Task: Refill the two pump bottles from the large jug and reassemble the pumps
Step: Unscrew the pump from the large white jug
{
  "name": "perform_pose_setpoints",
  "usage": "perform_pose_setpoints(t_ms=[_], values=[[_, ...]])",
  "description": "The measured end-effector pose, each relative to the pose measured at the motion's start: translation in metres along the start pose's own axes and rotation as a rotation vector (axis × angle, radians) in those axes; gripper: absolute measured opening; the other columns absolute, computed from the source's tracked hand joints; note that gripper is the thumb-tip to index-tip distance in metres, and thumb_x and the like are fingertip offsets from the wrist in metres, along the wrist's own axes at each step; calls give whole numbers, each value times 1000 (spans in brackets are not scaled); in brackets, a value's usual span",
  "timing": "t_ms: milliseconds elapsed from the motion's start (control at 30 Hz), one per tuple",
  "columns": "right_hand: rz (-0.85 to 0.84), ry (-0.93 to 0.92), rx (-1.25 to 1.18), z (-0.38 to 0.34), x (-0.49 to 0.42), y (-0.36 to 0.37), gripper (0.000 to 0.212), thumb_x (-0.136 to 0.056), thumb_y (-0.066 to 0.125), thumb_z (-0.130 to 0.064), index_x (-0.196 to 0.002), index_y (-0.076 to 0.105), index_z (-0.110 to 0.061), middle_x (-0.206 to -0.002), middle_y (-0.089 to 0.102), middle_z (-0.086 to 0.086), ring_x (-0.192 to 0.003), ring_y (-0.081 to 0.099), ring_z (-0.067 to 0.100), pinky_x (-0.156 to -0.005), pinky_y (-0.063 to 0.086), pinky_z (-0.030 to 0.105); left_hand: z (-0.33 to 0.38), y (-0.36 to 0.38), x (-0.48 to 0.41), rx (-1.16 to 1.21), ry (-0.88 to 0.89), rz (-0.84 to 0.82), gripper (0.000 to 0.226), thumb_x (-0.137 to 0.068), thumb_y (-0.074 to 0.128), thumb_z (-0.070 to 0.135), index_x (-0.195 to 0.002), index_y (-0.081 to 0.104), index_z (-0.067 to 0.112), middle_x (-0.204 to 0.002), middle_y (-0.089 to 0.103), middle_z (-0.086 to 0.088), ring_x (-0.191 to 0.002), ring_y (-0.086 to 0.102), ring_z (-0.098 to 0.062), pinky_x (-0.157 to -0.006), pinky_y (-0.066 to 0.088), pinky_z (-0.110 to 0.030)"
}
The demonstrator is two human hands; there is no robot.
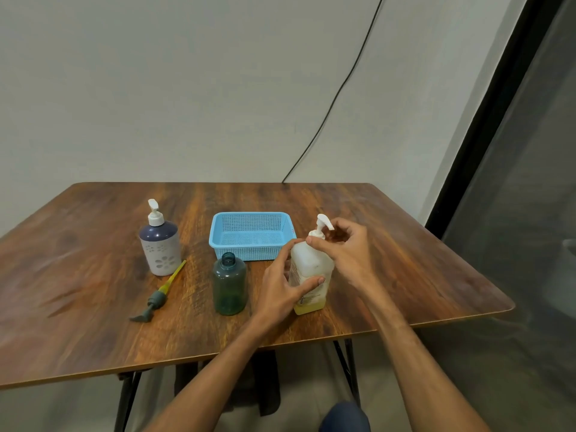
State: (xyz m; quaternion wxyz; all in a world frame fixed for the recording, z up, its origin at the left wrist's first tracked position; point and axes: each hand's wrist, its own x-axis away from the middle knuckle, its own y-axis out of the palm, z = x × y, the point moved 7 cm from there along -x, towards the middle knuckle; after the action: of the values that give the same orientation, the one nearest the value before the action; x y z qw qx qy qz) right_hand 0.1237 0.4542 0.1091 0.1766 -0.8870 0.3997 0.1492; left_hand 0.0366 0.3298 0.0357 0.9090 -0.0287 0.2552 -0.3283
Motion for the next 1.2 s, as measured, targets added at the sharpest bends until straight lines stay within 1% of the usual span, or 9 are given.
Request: perform_pose_setpoints(t_ms=[167, 300, 367, 500, 600, 700, 900, 1033, 1200], values=[[-94, 25, -99, -9, 0, -1, 32, -78, 78, 3, -99, 73, -20, -99, 75, 8, -91, 70, 19, -80, 61, 31, 2, 0, 0, -15, 0, -9, 71, -78, 86, 37, -126, 40, 62, -122, 52, 43, -117, 54, 10, -86, 53, -14], [-33, 36, 30, -3, 0, 6, 37, -63, 94, -25, -89, 68, -20, -87, 72, 3, -79, 67, 12, -71, 60, 28, -2, 0, 0, -3, -6, 5, 74, -77, 86, 40, -133, 40, 55, -128, 56, 29, -120, 56, 5, -94, 55, -23], [38, 23, 74, -1, 1, 6, 37, -60, 95, -28, -84, 68, -19, -81, 72, 0, -74, 67, 12, -66, 59, 32, -3, 1, 0, -2, -5, 1, 75, -77, 86, 40, -134, 40, 55, -130, 55, 26, -120, 56, 3, -95, 55, -24], [3, 63, -30, -1, 1, 3, 26, -68, 89, -7, -86, 74, -20, -83, 77, -2, -80, 74, 15, -70, 62, 33, 1, -1, -1, 3, 11, 3, 72, -77, 86, 38, -131, 42, 56, -127, 55, 32, -119, 57, 3, -90, 54, -20], [-86, 92, -187, -4, 0, -3, 43, -70, 82, 10, -107, 72, -11, -96, 78, 4, -90, 74, 16, -78, 61, 27, -1, 1, -1, 11, 11, -9, 73, -77, 86, 39, -136, 45, 47, -130, 57, 23, -118, 57, 0, -90, 55, -21], [-129, 102, -229, -4, 0, -6, 53, -72, 82, 7, -120, 65, -6, -107, 76, 11, -98, 73, 17, -83, 59, 26, -3, 2, -1, 4, 0, -10, 76, -77, 86, 40, -140, 44, 42, -133, 55, 21, -121, 56, 0, -92, 55, -22], [32, 88, -115, -1, 3, 0, 40, -63, 93, -7, -94, 70, -18, -88, 75, -2, -88, 73, 19, -76, 62, 33, -1, 1, 0, 3, 3, -5, 73, -76, 85, 44, -134, 42, 53, -131, 55, 25, -121, 55, 1, -94, 56, -28], [49, 28, -109, -17, -3, -8, 40, -66, 90, -1, -100, 71, -12, -94, 76, 4, -90, 74, 21, -78, 63, 37, -1, 0, -1, -13, -3, -3, 72, -77, 86, 41, -128, 40, 61, -127, 52, 34, -121, 53, 6, -91, 53, -20], [56, -52, -123, -45, -8, -25, 45, -68, 89, 0, -108, 70, -8, -100, 74, 11, -94, 73, 28, -81, 62, 46, -7, 3, -2, -9, -22, -21, 77, -77, 86, 40, -137, 40, 49, -131, 49, 32, -124, 52, 2, -93, 53, -23]])
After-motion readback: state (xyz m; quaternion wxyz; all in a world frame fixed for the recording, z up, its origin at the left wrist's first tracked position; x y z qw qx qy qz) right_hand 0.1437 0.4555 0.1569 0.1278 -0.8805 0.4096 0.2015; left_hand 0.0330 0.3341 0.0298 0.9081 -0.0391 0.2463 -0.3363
